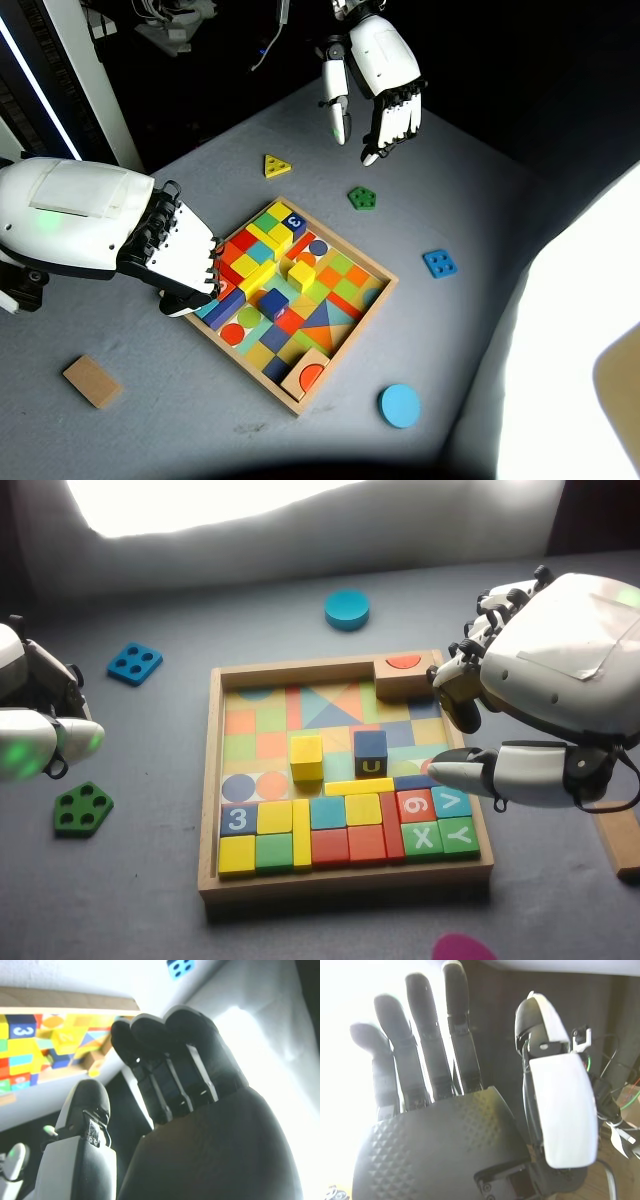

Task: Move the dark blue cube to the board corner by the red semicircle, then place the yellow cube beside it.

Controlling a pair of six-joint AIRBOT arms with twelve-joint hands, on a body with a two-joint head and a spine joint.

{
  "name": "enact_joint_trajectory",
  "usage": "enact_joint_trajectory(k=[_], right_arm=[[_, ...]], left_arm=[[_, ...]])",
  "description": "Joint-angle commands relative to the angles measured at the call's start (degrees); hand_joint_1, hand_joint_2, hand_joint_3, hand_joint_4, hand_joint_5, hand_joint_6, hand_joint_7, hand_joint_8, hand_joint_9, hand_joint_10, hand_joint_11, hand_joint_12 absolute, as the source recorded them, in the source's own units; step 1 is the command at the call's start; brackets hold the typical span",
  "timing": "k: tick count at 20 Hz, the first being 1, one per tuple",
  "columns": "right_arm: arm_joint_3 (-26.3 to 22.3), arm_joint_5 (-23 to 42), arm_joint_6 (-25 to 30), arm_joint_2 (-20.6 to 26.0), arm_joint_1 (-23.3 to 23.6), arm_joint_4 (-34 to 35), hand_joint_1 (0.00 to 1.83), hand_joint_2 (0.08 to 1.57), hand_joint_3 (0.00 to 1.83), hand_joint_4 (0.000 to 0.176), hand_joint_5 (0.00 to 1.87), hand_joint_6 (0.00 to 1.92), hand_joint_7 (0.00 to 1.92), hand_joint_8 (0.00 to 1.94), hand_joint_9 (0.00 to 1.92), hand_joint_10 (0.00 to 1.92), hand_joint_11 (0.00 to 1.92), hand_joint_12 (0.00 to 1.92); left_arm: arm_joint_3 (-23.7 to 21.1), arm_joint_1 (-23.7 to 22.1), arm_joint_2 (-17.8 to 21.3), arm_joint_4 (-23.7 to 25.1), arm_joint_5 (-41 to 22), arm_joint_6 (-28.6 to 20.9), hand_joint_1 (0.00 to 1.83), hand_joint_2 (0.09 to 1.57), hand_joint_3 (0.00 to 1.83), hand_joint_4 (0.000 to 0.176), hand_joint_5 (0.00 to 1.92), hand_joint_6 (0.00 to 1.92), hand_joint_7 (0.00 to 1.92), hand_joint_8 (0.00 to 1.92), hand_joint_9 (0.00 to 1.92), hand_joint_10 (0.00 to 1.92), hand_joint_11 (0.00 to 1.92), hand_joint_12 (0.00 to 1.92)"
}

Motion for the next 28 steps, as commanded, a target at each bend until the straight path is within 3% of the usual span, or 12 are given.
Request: enact_joint_trajectory(k=[1, 3, 4, 9, 10, 12, 14, 16, 18, 21, 26, 28], right_arm=[[-0.2, 5.9, -0.2, 0.2, 0.5, -1.3, 0.07, 1.09, 0.17, 0.000, 0.09, 0.08, 0.10, 0.06, 0.07, 0.10, 0.00, 0.38], [-0.2, 6.1, -0.2, 0.2, 0.4, -1.3, 0.07, 1.16, 0.02, 0.000, 0.11, 0.01, 0.12, 0.00, 0.09, 0.02, 0.00, 0.31], [-0.2, 6.4, -0.2, 0.2, 0.2, -1.3, 0.04, 1.18, 0.01, 0.002, 0.09, 0.00, 0.10, 0.00, 0.08, 0.01, 0.00, 0.22], [-0.1, 8.3, -0.2, -0.7, -1.1, -1.3, 0.05, 1.18, 0.00, 0.008, 0.07, 0.01, 0.06, 0.00, 0.00, 0.00, 0.00, 0.00], [0.0, 8.3, -0.1, -1.1, -1.2, -1.1, 0.05, 1.18, 0.00, 0.006, 0.07, 0.00, 0.05, 0.00, 0.00, 0.00, 0.00, 0.00], [0.6, 8.2, -0.8, -2.4, -1.1, 1.8, 0.02, 1.18, 0.00, 0.016, 0.05, 0.00, 0.02, 0.00, 0.00, 0.00, 0.00, 0.00], [2.1, 7.4, -5.6, -4.7, -0.6, 8.4, 0.00, 1.18, 0.00, 0.030, 0.06, 0.01, 0.03, 0.00, 0.01, 0.00, 0.00, 0.00], [3.8, 6.9, -8.8, -7.1, -0.2, 13.3, 0.00, 1.17, 0.00, 0.031, 0.19, 0.02, 0.05, 0.00, 0.01, 0.00, 0.01, 0.01], [4.8, 6.9, -8.8, -8.4, 0.5, 15.4, 0.00, 1.16, 0.00, 0.025, 0.38, 0.02, 0.10, 0.01, 0.03, 0.00, 0.00, 0.28], [7.2, 6.1, -8.8, -11.1, 1.5, 19.3, 0.00, 1.16, 0.00, 0.025, 0.54, 0.04, 0.09, 0.00, 0.00, 0.00, 0.00, 0.21], [11.7, 5.4, -10.9, -15.8, 1.3, 25.0, 0.00, 1.16, 0.00, 0.045, 0.75, 0.02, 0.10, 0.00, 0.00, 0.00, 0.00, 0.02], [12.3, 5.4, -11.1, -16.8, 1.3, 25.0, 0.00, 1.16, 0.00, 0.033, 0.78, 0.03, 0.11, 0.01, 0.00, 0.00, 0.00, 0.00]], left_arm=[[0.4, -0.4, -0.1, 1.6, -3.5, -0.1, 0.05, 1.23, 0.17, 0.001, 0.05, 0.07, 0.07, 0.05, 0.03, 0.08, 0.00, 0.33], [0.8, -0.4, -0.1, 1.6, -3.6, -0.1, 0.00, 1.32, 0.02, 0.005, 0.08, 0.01, 0.09, 0.00, 0.07, 0.01, 0.00, 0.30], [1.0, -0.4, -0.1, 1.6, -3.6, -0.1, 0.00, 1.32, 0.01, 0.004, 0.06, 0.00, 0.07, 0.00, 0.04, 0.01, 0.00, 0.23], [1.5, -0.4, -0.1, 1.2, -3.7, -0.2, 0.00, 1.33, 0.00, 0.000, 0.03, 0.00, 0.07, 0.00, 0.05, 0.00, 0.00, 0.34], [1.6, -0.4, -0.1, 0.9, -3.8, -0.2, 0.00, 1.33, 0.00, 0.008, 0.05, 0.01, 0.07, 0.01, 0.05, 0.00, 0.00, 0.34], [1.7, -0.4, -0.1, 0.8, -3.8, -0.2, 0.03, 1.32, 0.00, 0.002, 0.04, 0.01, 0.08, 0.01, 0.05, 0.00, 0.00, 0.32], [1.8, -0.3, -0.1, 0.8, -3.8, -0.2, 0.00, 1.33, 0.00, 0.014, 0.06, 0.01, 0.08, 0.00, 0.06, 0.00, 0.00, 0.33], [1.8, -0.2, -0.2, 0.8, -4.0, -0.2, 0.01, 1.33, 0.00, 0.017, 0.05, 0.00, 0.06, 0.00, 0.04, 0.00, 0.00, 0.24], [1.7, -0.1, -0.2, 0.7, -4.5, -0.2, 0.00, 1.32, 0.00, 0.005, 0.08, 0.01, 0.07, 0.00, 0.04, 0.00, 0.00, 0.25], [1.7, 0.1, -0.3, 0.5, -5.3, -0.2, 0.04, 1.32, 0.00, 0.000, 0.11, 0.01, 0.10, 0.01, 0.05, 0.00, 0.00, 0.30], [1.5, -0.2, -0.1, -0.6, -6.4, -0.2, 0.05, 1.32, 0.00, 0.000, 0.11, 0.01, 0.10, 0.00, 0.03, 0.00, 0.00, 0.30], [1.5, -0.2, -0.3, -1.3, -6.7, -0.2, 0.02, 1.33, 0.00, 0.000, 0.12, 0.01, 0.10, 0.00, 0.03, 0.00, 0.00, 0.31]])
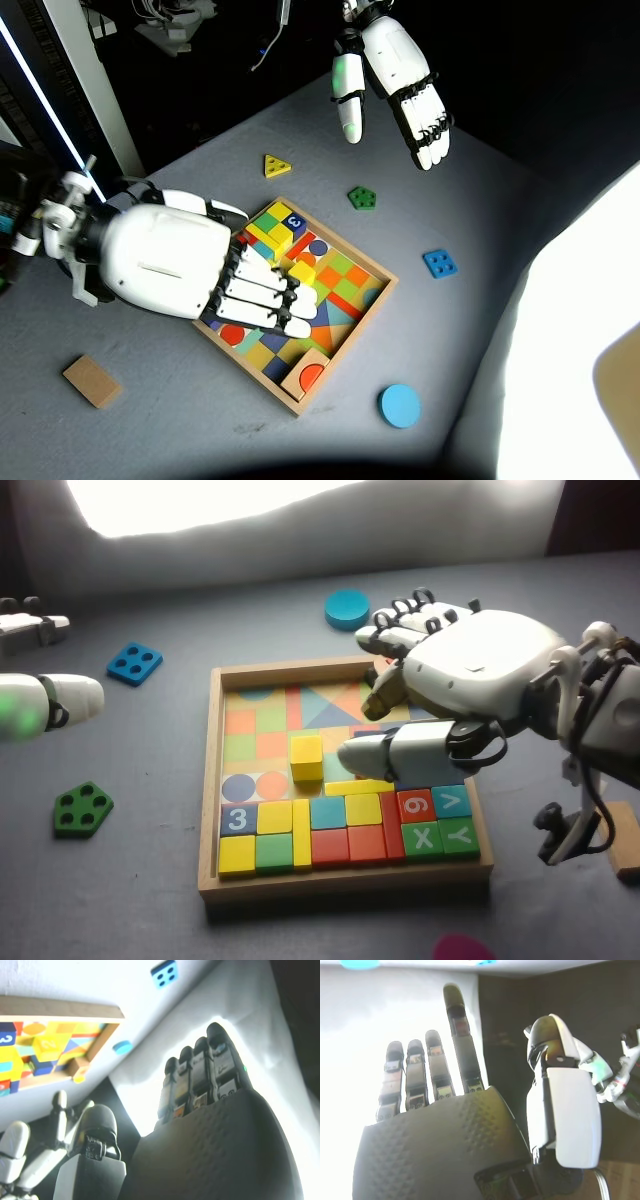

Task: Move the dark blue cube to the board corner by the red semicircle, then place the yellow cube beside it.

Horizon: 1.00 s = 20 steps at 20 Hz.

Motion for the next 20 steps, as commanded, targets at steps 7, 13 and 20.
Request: enact_joint_trajectory(k=[7, 13, 20], right_arm=[[1.8, 4.6, 0.0, -2.3, 0.2, -1.8, 0.00, 1.17, 0.01, 0.030, 0.75, 0.01, 0.12, 0.00, 0.00, 0.00, 0.00, 0.00], [2.3, 4.2, -1.2, -2.6, -1.4, -1.8, 0.00, 1.18, 0.01, 0.021, 0.69, 0.00, 0.10, 0.00, 0.00, 0.00, 0.00, 0.00], [2.6, 3.1, -2.0, -2.8, -3.3, -1.8, 0.00, 1.19, 0.01, 0.000, 0.68, 0.00, 0.10, 0.01, 0.00, 0.00, 0.00, 0.00]], left_arm=[[-0.9, -0.7, 0.1, 2.2, -1.8, 0.4, 0.00, 1.33, 0.00, 0.000, 0.09, 0.00, 0.09, 0.00, 0.04, 0.00, 0.00, 0.29], [-1.9, -0.8, 0.1, 2.4, -1.7, 0.4, 0.01, 1.32, 0.00, 0.001, 0.05, 0.00, 0.11, 0.00, 0.06, 0.00, 0.00, 0.32], [-1.8, -0.9, 0.0, 2.8, -1.7, -0.1, 0.01, 1.33, 0.00, 0.000, 0.00, 0.00, 0.07, 0.00, 0.05, 0.00, 0.00, 0.41]])
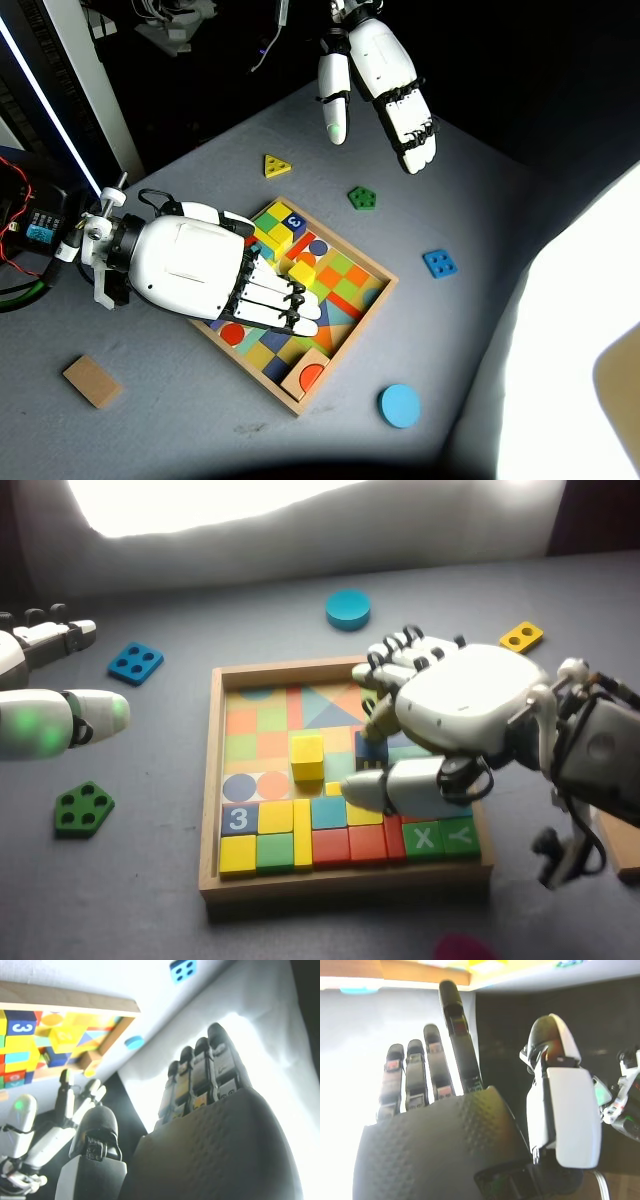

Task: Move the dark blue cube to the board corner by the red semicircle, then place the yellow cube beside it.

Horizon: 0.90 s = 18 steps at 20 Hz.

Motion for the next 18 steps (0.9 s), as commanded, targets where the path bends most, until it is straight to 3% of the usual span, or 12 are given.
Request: enact_joint_trajectory(k=[1, 8, 16, 18], right_arm=[[0.2, 3.1, 0.0, 0.2, 0.2, -1.9, 0.00, 1.19, 0.01, 0.000, 0.70, 0.01, 0.12, 0.02, 0.00, 0.00, 0.00, 0.00], [0.9, 2.0, 0.0, 1.0, -0.4, -1.6, 0.00, 1.19, 0.00, 0.000, 0.69, 0.01, 0.20, 0.01, 0.05, 0.02, 0.00, 0.00], [4.8, 0.4, 0.7, 2.0, -1.1, -1.6, 0.00, 1.19, 0.00, 0.000, 0.68, 0.01, 0.18, 0.01, 0.02, 0.01, 0.00, 0.00], [5.4, 0.4, 0.6, 2.0, -1.3, -1.7, 0.00, 1.19, 0.00, 0.000, 0.68, 0.01, 0.18, 0.01, 0.01, 0.00, 0.00, 0.00]], left_arm=[[0.4, -0.7, 0.0, 2.1, -3.0, -0.3, 0.00, 1.32, 0.00, 0.000, 0.00, 0.00, 0.07, 0.00, 0.05, 0.00, 0.00, 0.37], [0.4, -0.8, 0.1, 3.1, -3.0, -1.4, 0.00, 1.32, 0.00, 0.000, 0.02, 0.00, 0.08, 0.00, 0.05, 0.00, 0.00, 0.39], [0.2, -0.8, 0.1, 3.7, -3.0, -1.7, 0.01, 1.33, 0.00, 0.000, 0.07, 0.00, 0.08, 0.00, 0.03, 0.00, 0.00, 0.27], [0.3, -0.8, 0.1, 3.8, -3.0, -1.7, 0.02, 1.33, 0.00, 0.000, 0.08, 0.00, 0.09, 0.00, 0.04, 0.00, 0.00, 0.33]])
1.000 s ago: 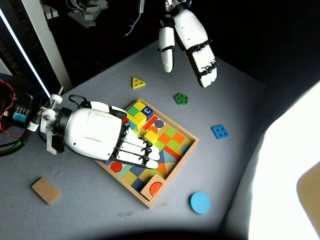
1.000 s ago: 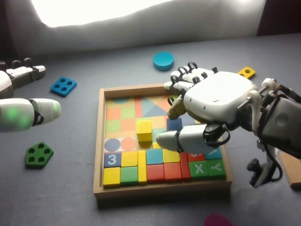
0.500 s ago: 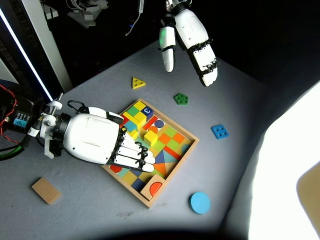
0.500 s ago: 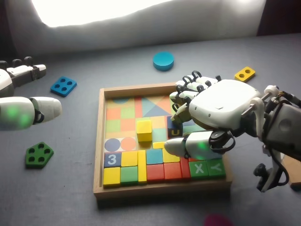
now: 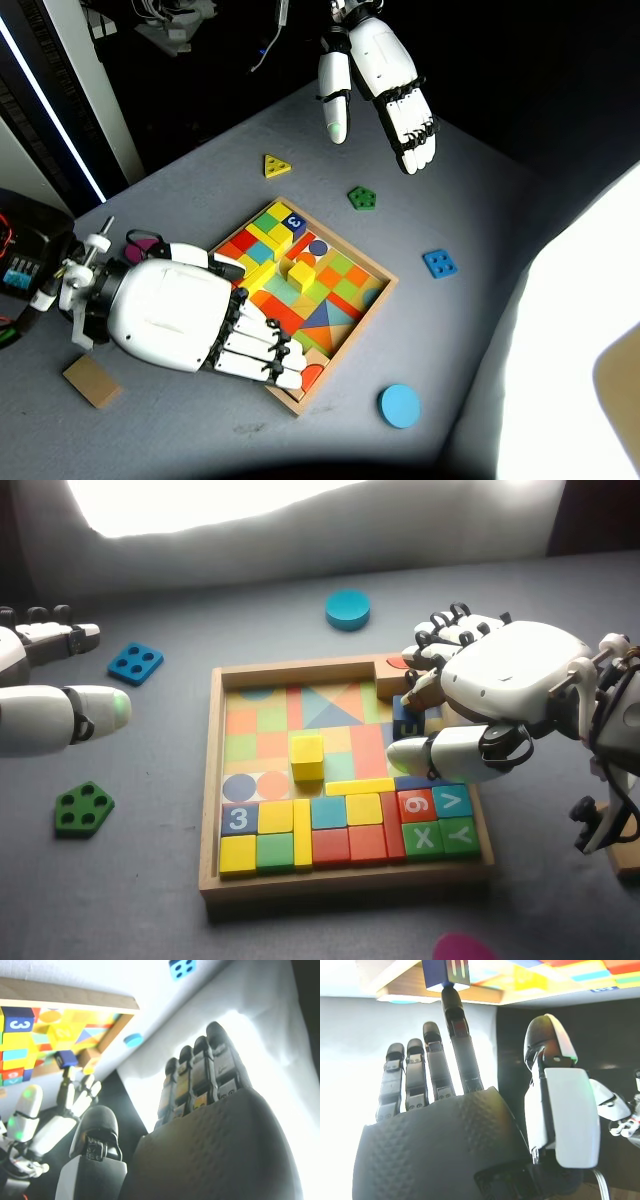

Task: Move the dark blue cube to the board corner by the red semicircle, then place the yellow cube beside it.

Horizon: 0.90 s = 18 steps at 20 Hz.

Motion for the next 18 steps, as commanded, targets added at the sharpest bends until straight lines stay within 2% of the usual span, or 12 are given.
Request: enact_joint_trajectory(k=[1, 6, 8, 14, 15, 18], right_arm=[[0.6, 1.7, -0.3, 0.4, -0.6, -0.7, 0.00, 1.19, 0.00, 0.000, 0.68, 0.00, 0.16, 0.00, 0.00, 0.00, 0.00, 0.00], [2.5, 1.7, 0.6, 0.1, -0.7, -0.7, 0.00, 1.19, 0.00, 0.000, 0.70, 0.01, 0.18, 0.01, 0.03, 0.01, 0.00, 0.00], [3.0, 1.7, 0.7, -0.2, -0.7, -0.7, 0.00, 1.19, 0.00, 0.000, 0.70, 0.01, 0.18, 0.01, 0.02, 0.01, 0.00, 0.00], [4.6, 2.0, 1.9, -0.4, -0.3, -0.7, 0.00, 1.19, 0.00, 0.000, 0.69, 0.01, 0.21, 0.01, 0.03, 0.01, 0.00, 0.00], [4.9, 2.0, 2.1, -0.4, -0.3, -0.7, 0.00, 1.19, 0.00, 0.000, 0.71, 0.01, 0.20, 0.00, 0.04, 0.01, 0.01, 0.01], [5.1, 1.9, 2.3, -0.3, 0.1, -0.7, 0.00, 1.19, 0.00, 0.000, 0.69, 0.00, 0.17, 0.01, 0.00, 0.00, 0.00, 0.00]], left_arm=[[0.4, -0.7, 0.0, 2.2, -3.1, -0.2, 0.03, 1.33, 0.00, 0.000, 0.06, 0.00, 0.09, 0.00, 0.03, 0.00, 0.00, 0.32], [1.0, -0.7, 0.0, 2.2, -2.6, -0.3, 0.07, 1.32, 0.00, 0.009, 0.07, 0.01, 0.09, 0.00, 0.04, 0.01, 0.00, 0.30], [1.1, -0.8, 0.0, 2.2, -2.6, -0.4, 0.09, 1.32, 0.00, 0.000, 0.07, 0.01, 0.09, 0.00, 0.05, 0.01, 0.00, 0.30], [1.1, -0.8, 0.0, 2.3, -2.6, -0.4, 0.02, 1.33, 0.00, 0.000, 0.06, 0.00, 0.08, 0.00, 0.05, 0.00, 0.00, 0.32], [1.1, -0.8, 0.0, 2.3, -2.6, -0.4, 0.05, 1.32, 0.00, 0.007, 0.00, 0.00, 0.07, 0.00, 0.05, 0.00, 0.00, 0.34], [1.2, -0.8, 0.0, 2.3, -2.6, -0.6, 0.04, 1.33, 0.00, 0.005, 0.00, 0.00, 0.07, 0.00, 0.04, 0.00, 0.00, 0.32]])
